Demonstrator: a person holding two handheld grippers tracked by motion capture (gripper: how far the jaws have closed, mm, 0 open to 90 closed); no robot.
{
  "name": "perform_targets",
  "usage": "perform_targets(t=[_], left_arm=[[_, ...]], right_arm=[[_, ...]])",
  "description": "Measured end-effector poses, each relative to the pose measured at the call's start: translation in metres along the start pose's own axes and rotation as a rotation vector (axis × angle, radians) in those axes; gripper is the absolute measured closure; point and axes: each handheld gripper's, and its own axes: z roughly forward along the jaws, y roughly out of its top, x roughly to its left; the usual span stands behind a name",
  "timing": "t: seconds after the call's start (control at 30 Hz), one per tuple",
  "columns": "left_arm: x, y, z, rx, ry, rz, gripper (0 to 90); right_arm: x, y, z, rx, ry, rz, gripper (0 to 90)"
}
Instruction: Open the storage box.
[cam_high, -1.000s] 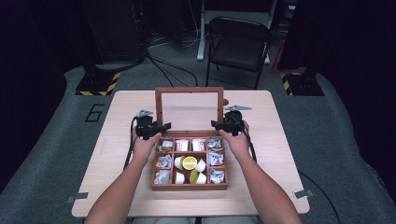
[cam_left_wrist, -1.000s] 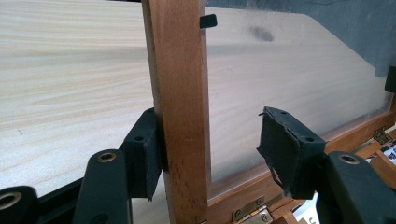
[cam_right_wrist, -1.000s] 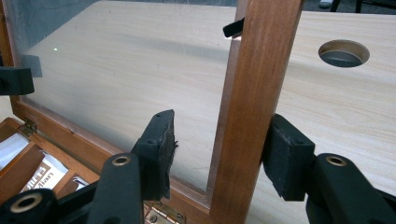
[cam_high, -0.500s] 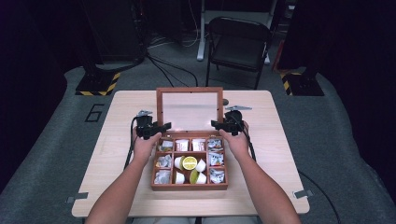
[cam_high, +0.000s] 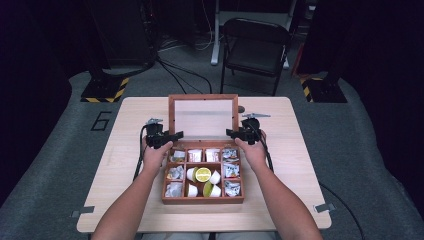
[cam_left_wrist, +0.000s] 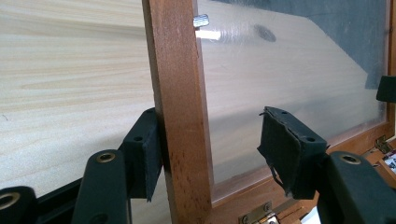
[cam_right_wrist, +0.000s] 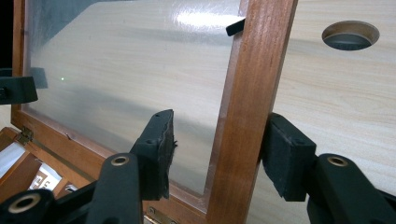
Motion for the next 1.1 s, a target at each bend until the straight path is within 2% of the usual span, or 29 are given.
perform_targets(t=[0.23,0.4,0.6,0.7,0.8,1.03,1.1], left_arm=[[0.0009,-0.0009,0.0022,0.000,0.000,-0.032,41.3],[0.0016,0.0027,0.0038,0.032,0.002,-0.040,41.0],[0.0037,0.0021,0.0058,0.039,-0.006,-0.057,40.4],[0.0029,0.0023,0.0064,0.037,0.005,-0.055,39.6],[-0.0007,0.0035,0.0078,0.050,0.019,-0.030,36.6],[-0.0027,0.0047,0.0092,0.064,0.031,-0.031,34.0],[-0.0026,0.0045,0.0095,0.065,0.032,-0.033,33.9]], right_arm=[[-0.0022,-0.0007,0.0021,0.006,0.000,0.017,46.9],[-0.0038,-0.0009,0.0036,0.010,0.006,0.027,46.9],[-0.0064,-0.0015,0.0055,0.014,0.013,0.044,46.7],[-0.0071,-0.0017,0.0059,0.020,0.015,0.055,46.6],[-0.0067,-0.0014,0.0052,0.020,0.014,0.049,46.6],[-0.0027,-0.0014,0.0064,0.025,-0.002,0.033,43.1],[-0.0046,-0.0014,0.0064,0.027,0.008,0.040,44.7]])
